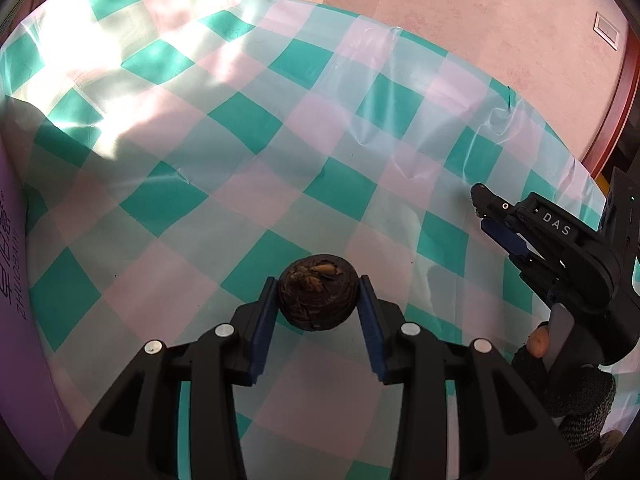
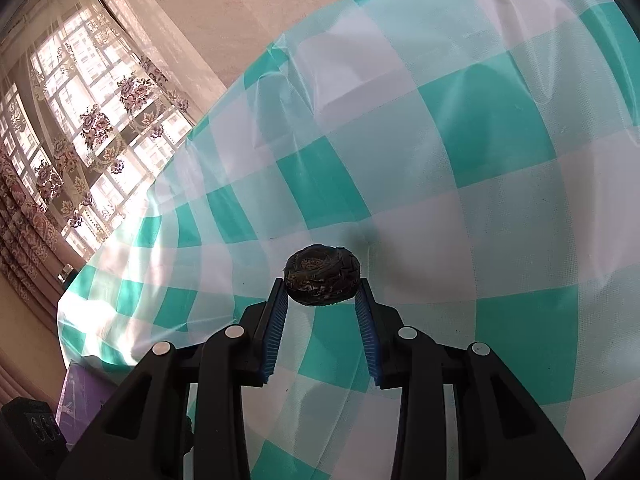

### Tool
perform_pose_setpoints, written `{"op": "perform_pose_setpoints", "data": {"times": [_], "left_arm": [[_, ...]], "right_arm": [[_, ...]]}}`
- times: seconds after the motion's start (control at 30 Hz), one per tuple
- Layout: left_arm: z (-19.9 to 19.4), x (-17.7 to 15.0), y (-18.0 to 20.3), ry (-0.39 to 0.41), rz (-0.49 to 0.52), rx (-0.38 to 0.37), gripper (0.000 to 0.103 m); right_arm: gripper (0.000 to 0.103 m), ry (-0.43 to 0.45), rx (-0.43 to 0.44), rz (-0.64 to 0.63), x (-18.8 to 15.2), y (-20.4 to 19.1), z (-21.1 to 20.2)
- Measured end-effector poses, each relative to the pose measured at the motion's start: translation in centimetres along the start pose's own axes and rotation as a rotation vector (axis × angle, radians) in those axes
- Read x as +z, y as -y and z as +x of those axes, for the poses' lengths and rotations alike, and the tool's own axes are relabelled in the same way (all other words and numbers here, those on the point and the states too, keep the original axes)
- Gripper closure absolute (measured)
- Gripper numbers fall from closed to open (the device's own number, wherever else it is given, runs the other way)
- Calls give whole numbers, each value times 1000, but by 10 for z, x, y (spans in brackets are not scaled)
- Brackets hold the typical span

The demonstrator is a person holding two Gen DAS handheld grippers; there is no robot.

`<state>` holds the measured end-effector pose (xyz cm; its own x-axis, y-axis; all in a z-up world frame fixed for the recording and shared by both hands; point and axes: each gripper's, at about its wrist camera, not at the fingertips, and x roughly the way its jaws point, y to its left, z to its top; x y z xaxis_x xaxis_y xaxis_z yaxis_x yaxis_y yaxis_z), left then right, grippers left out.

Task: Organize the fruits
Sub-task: 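Carry both dates over the box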

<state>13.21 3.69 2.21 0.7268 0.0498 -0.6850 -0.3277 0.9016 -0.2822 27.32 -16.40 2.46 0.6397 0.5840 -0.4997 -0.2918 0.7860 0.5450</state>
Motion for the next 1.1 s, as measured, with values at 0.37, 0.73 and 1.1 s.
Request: {"op": "perform_pose_setpoints", "data": {"times": [0.37, 0.73, 1.1], "left_arm": [[5, -8, -8, -22, -24, -3, 63], [-40, -46, -10, -23, 45, -47, 63], [-98, -96, -27, -42, 124, -118, 63]], "right_arm": [[68, 3, -87, 5, -32, -11, -28], [68, 31, -102, -6, -84, -26, -85], [68, 11, -114, -2, -146, -42, -141]]}}
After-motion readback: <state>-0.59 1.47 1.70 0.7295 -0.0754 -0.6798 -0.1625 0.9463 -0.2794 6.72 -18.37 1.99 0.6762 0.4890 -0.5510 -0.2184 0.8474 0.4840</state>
